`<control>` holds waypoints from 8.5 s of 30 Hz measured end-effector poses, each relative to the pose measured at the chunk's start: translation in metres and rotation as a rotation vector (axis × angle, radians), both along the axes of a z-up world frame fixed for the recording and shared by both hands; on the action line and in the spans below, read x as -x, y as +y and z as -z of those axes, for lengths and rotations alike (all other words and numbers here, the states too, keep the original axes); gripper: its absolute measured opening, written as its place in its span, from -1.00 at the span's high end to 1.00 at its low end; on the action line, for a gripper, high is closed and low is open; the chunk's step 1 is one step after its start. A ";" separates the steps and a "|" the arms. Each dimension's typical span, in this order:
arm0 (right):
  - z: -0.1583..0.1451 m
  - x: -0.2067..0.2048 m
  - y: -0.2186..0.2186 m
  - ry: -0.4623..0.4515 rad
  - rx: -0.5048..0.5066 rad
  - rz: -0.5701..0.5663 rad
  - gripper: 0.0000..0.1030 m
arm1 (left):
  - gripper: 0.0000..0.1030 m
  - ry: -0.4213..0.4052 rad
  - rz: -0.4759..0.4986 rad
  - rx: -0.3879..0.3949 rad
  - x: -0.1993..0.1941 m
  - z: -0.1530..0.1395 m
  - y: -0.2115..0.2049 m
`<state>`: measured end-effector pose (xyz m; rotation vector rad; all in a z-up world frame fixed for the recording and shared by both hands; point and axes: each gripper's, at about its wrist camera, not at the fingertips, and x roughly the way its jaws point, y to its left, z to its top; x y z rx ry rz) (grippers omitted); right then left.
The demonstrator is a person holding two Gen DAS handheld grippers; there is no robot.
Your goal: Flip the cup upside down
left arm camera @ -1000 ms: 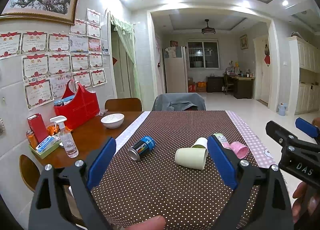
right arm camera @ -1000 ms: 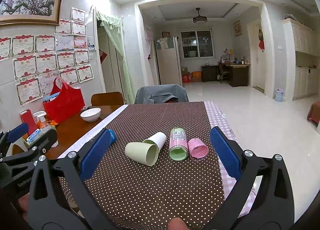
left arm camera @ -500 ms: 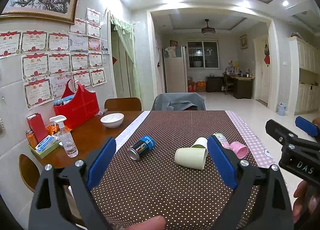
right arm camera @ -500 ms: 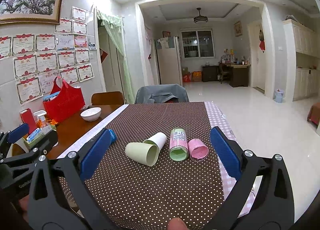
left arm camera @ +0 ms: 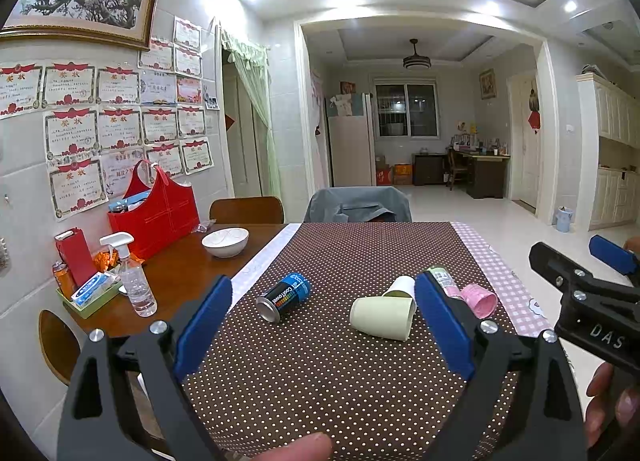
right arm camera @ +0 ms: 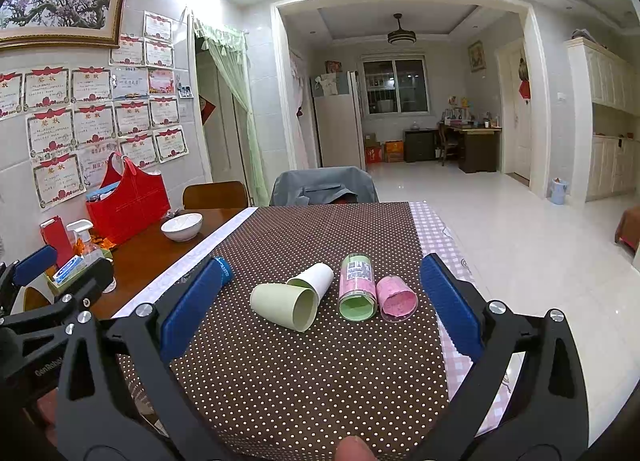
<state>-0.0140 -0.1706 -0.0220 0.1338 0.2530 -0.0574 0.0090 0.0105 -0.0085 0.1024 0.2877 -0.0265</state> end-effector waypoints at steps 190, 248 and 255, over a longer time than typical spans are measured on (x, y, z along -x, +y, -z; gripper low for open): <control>0.092 -0.098 -0.050 0.411 -0.120 -0.020 -0.88 | -0.72 0.483 0.268 -0.007 -0.125 0.116 -0.036; 0.159 -0.194 -0.015 0.913 -0.324 -0.135 -0.59 | -0.74 0.361 0.024 0.086 -0.111 0.137 0.073; 0.178 -0.212 -0.010 1.009 -0.357 -0.147 -0.39 | -0.74 0.374 0.037 0.090 -0.111 0.140 0.073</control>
